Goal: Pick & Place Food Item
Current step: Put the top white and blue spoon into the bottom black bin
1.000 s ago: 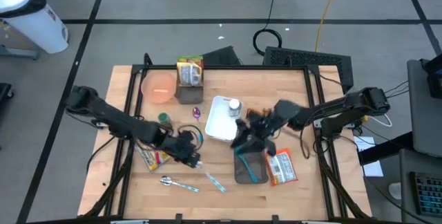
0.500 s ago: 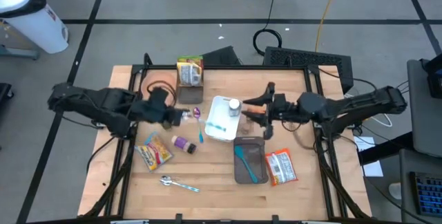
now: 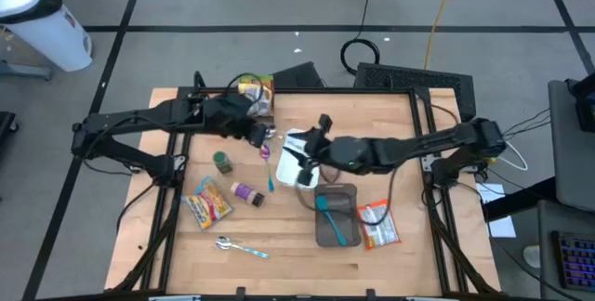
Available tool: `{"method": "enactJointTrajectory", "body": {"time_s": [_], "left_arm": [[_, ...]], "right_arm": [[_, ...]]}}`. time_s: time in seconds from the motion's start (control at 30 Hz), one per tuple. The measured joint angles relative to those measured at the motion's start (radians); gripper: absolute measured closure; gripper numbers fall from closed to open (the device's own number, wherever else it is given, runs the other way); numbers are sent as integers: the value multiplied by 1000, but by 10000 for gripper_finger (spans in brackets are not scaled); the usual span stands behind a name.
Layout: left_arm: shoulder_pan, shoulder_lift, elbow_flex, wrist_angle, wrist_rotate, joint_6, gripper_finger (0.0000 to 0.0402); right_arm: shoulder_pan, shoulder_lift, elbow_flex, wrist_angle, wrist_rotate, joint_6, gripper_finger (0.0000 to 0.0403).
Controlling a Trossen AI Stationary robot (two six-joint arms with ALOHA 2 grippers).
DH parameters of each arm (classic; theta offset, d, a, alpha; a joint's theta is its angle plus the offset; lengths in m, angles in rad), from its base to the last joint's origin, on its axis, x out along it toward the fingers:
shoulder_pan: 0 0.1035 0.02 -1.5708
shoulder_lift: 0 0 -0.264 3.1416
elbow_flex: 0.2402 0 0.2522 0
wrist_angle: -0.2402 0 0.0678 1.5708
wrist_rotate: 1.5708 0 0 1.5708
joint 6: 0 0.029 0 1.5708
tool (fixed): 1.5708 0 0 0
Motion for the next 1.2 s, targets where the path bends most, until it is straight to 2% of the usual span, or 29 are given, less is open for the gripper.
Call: {"method": "enactJointTrajectory", "body": {"time_s": [0.17,0.5,0.8,1.03,1.2], "left_arm": [[68,-3,1,43,82,125,399],[133,-7,-1,64,188,234,399],[174,-8,-1,127,255,242,399],[177,-8,-1,133,260,225,399],[177,-8,-1,134,259,213,399]], "right_arm": [[-5,66,37,-18,133,-12,248],[-52,76,38,-130,133,145,248],[-49,76,38,-173,134,116,248],[-52,76,38,-182,137,115,248],[-52,76,38,-184,155,84,270]]}}
